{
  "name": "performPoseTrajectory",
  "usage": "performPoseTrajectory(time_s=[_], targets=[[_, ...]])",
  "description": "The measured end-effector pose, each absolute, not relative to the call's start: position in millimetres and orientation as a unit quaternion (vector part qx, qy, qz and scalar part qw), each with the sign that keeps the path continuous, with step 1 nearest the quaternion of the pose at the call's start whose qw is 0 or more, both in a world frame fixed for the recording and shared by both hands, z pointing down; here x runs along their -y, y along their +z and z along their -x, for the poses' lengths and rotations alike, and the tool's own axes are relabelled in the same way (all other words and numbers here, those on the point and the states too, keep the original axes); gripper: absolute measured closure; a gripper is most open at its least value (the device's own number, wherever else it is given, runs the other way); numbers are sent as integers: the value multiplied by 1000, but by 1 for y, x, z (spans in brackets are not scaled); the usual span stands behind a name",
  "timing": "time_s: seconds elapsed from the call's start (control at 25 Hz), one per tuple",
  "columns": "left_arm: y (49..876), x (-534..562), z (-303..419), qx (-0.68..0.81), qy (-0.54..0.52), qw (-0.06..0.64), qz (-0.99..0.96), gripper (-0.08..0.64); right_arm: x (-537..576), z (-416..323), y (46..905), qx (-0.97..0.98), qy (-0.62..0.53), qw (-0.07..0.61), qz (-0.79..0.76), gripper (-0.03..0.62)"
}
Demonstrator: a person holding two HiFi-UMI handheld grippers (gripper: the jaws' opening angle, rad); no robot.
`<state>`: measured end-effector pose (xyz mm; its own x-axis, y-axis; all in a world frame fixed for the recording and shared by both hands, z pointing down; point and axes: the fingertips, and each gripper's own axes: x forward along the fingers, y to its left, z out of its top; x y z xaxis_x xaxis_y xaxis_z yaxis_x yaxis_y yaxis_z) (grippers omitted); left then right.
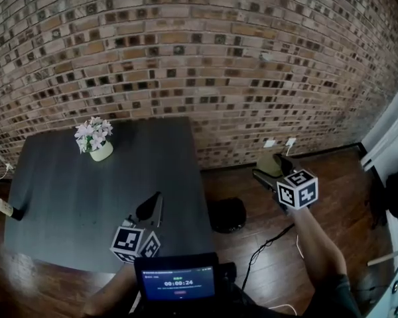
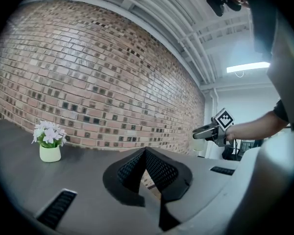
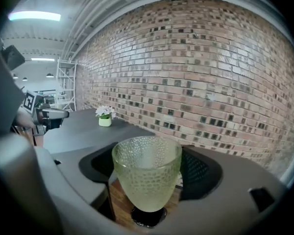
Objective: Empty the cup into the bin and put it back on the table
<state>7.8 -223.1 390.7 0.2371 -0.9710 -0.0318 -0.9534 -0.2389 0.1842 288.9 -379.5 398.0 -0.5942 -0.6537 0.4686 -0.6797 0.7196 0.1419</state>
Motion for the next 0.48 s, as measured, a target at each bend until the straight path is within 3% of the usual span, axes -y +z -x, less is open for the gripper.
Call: performPoseTrajectory(time_s=[0.48], targets=[[398,190,24,648,-73,68,-755,568,333,-184,408,937,57,220,-267,198]])
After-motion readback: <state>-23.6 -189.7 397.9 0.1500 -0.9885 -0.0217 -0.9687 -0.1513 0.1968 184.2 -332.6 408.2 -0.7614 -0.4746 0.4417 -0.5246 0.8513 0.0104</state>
